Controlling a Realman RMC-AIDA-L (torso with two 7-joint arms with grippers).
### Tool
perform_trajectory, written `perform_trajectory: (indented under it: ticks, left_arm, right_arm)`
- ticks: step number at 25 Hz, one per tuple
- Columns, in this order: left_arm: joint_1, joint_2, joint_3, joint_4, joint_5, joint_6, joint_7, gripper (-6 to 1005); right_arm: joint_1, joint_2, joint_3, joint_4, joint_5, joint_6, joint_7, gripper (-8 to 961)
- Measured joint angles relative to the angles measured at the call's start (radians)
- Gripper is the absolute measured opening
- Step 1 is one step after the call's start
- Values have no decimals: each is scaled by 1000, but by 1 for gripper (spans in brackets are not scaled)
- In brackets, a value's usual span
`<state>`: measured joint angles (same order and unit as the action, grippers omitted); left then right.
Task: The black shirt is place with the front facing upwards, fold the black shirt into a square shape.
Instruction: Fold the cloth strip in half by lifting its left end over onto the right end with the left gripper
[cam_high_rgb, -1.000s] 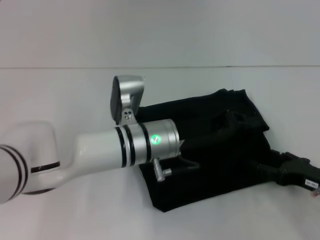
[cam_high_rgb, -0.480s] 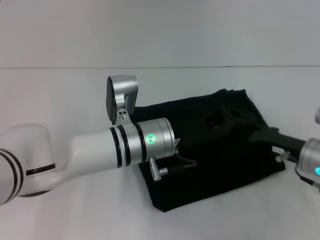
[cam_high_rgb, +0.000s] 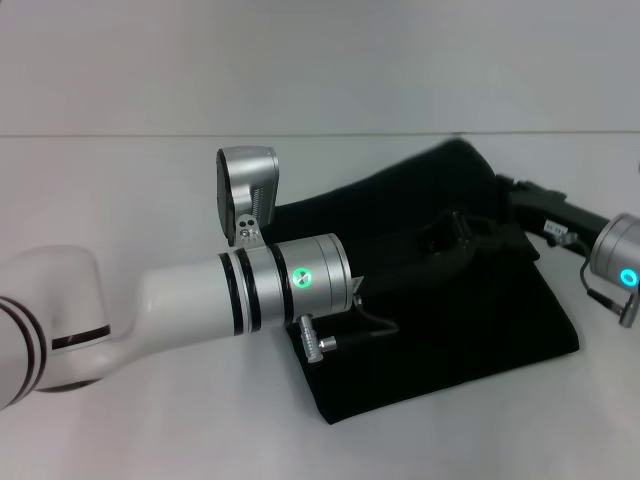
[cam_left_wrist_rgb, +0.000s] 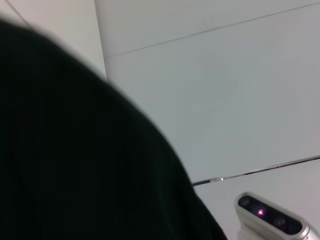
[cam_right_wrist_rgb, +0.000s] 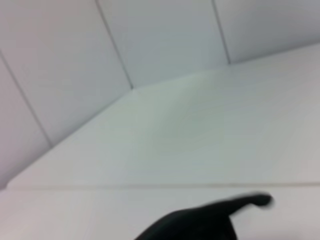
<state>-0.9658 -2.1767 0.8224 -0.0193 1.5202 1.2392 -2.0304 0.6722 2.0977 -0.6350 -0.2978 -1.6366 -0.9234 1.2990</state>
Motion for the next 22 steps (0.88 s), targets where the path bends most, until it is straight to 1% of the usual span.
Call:
perform_trajectory:
  ticks: [9,14,18,22]
  left_arm:
    - [-33,0,2,-24,1,-13,14,45]
    - [-51,0,-1,-68,2,-67,32,46]
    - [-57,0,-9,-104,2,-126,61,47]
    - [-42,0,-61,-127,2,-151,96,48]
  right_arm:
    - [-11,-5,2,-8,62,2,-2,933]
    - [-28,-6,9,-8,65,15,-3,933]
    - [-30,-6,14,-9,65,58,-3,933]
    - [-30,-4,22,-9,66,105,-2,933]
